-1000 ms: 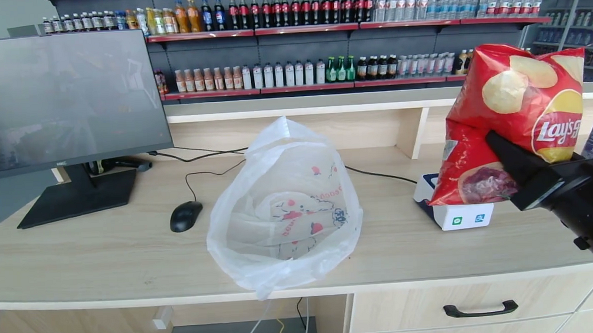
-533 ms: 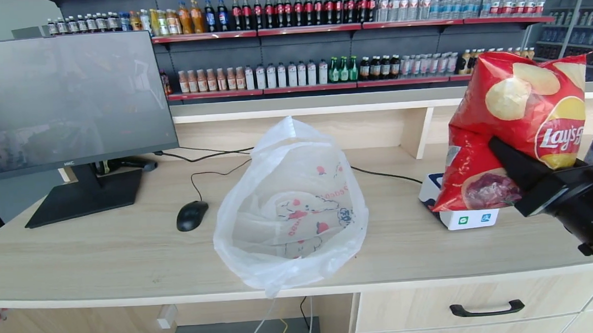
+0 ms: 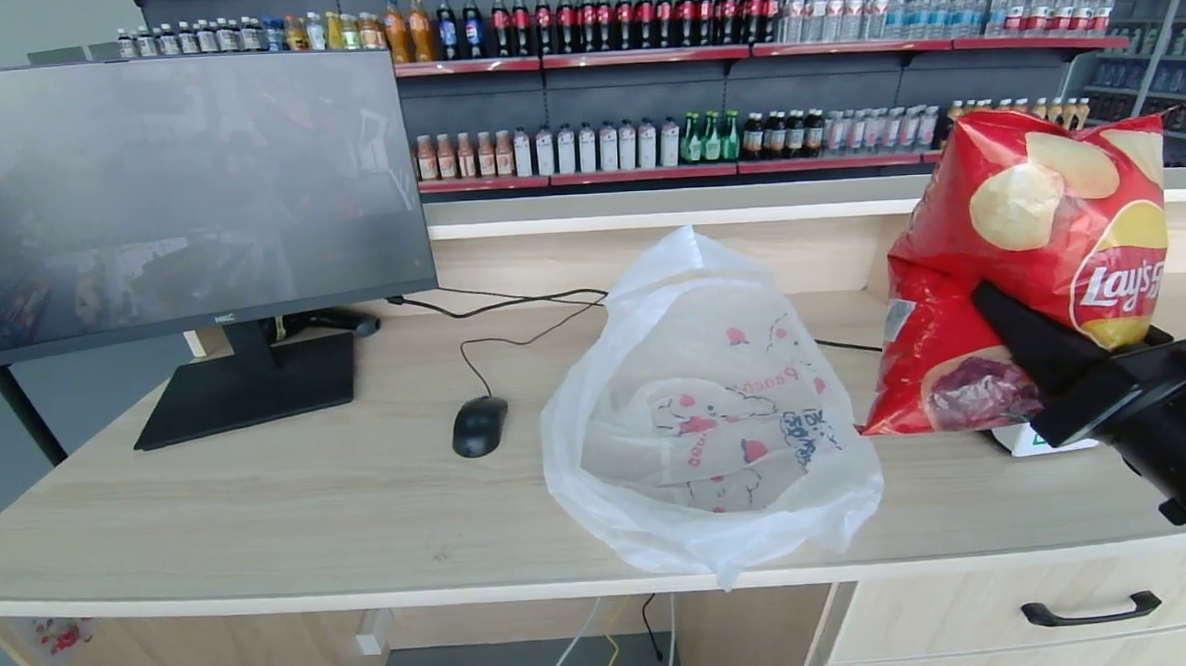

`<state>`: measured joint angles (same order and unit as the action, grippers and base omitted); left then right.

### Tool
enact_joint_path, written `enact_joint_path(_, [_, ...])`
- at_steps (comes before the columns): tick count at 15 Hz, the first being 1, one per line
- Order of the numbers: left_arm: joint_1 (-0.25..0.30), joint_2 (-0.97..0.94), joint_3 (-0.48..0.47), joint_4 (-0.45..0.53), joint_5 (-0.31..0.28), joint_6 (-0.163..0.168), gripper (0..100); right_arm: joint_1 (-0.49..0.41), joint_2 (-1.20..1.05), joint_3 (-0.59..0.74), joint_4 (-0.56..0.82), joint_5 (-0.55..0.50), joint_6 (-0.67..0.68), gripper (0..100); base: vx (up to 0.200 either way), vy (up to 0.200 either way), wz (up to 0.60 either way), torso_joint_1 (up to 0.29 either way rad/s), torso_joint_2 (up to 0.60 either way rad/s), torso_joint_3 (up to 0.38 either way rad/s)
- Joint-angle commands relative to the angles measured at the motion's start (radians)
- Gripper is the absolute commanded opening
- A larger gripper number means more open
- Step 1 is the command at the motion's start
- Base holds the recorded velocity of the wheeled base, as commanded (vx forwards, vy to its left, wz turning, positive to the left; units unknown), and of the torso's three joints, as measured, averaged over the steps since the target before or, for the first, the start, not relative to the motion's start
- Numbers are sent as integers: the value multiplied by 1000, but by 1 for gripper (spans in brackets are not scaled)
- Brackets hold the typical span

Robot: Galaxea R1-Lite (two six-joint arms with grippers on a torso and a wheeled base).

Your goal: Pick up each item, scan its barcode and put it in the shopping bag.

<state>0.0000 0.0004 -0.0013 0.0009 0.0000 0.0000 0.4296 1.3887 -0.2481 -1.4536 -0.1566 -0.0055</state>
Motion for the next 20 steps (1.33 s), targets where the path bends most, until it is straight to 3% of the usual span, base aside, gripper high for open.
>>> enact_joint_path(1, [0,0,0,1,0,0,100,0,0,1,-1,0,-1,0,0,0,0,0,0,0])
enact_joint_path(9, [0,0,0,1,0,0,100,6,0,-17,1,3,-4,0,0,0,225,0,1,1])
enact_joint_path(12, [0,0,0,1,0,-2,100,20,35,-59,-1,65,21,0,0,0,0,0,0,0])
enact_joint_path(14, [0,0,0,1,0,0,100,77,79,-160,64,69,65,0,0,0,0,0,0,0])
enact_joint_path(16, [0,0,1,1,0,0,100,141,84,-235,236,63,199,0,0,0,0,0,0,0])
enact_joint_path(20, [0,0,1,1,0,0,100,124,107,-350,553,3,360,0,0,0,0,0,0,0])
